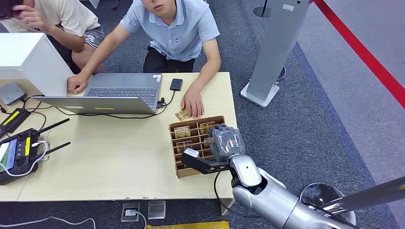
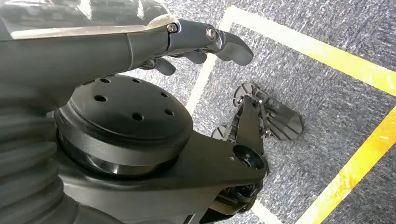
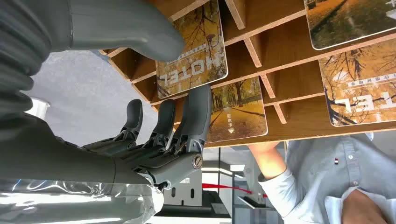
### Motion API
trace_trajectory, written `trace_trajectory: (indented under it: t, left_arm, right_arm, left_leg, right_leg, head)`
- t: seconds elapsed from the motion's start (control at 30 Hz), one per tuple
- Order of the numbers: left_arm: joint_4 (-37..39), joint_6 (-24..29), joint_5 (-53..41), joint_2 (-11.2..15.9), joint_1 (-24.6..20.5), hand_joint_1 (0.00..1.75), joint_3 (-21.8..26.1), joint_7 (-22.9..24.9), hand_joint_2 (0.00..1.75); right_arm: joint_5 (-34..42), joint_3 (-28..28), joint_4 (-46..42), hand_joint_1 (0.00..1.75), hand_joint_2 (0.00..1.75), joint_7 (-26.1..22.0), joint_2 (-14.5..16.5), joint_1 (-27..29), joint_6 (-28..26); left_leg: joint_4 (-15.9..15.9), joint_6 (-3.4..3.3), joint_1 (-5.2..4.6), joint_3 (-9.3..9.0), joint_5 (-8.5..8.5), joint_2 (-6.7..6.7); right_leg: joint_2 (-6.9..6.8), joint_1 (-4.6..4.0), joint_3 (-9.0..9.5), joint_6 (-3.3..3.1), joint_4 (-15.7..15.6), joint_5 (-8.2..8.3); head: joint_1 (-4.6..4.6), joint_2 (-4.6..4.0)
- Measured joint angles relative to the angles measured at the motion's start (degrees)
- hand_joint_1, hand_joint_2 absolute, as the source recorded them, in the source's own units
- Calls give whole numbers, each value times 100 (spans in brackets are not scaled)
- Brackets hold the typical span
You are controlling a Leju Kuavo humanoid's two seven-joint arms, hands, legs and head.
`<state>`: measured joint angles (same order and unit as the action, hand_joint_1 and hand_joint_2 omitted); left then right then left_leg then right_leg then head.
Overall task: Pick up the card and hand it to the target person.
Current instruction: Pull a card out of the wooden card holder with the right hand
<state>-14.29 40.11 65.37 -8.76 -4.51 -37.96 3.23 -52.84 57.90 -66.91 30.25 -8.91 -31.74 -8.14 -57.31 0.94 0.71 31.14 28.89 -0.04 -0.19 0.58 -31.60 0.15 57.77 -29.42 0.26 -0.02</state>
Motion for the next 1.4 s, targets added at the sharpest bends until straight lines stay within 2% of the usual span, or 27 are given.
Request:
trace_trajectory:
  t: [0.13,0.27,0.5,1.07,1.4]
  left_arm:
    - [0,1,5,0,-5,0,-36,0,175]
    - [0,2,20,2,-8,0,-74,0,175]
    - [1,2,55,4,-16,0,-130,0,175]
    - [21,9,-2,4,-64,0,-137,0,175]
    - [40,9,-125,4,-69,0,-137,-1,175]
  right_arm:
    - [33,0,33,108,175,-20,1,0,-39]
    - [45,-1,63,135,175,-22,1,0,-112]
    - [61,-2,87,172,175,-98,1,6,-410]
    - [-44,-24,-14,175,175,-296,25,46,-1472]
    - [-404,-215,-779,175,175,-328,-91,-95,-2017]
  left_leg:
    - [0,0,0,-3,0,0]
    - [0,0,0,-4,0,0]
    - [0,0,0,-4,0,1]
    - [0,0,0,3,-1,0]
    - [0,0,0,3,-1,0]
  right_leg:
    - [0,0,2,0,0,0]
    - [0,0,3,0,0,0]
    - [0,0,3,0,0,0]
    - [0,0,-2,0,0,0]
    - [0,0,-2,0,1,0]
  head:
    - [1,0]
    - [1,0]
    - [4,0]
    - [4,0]
    - [2,0]
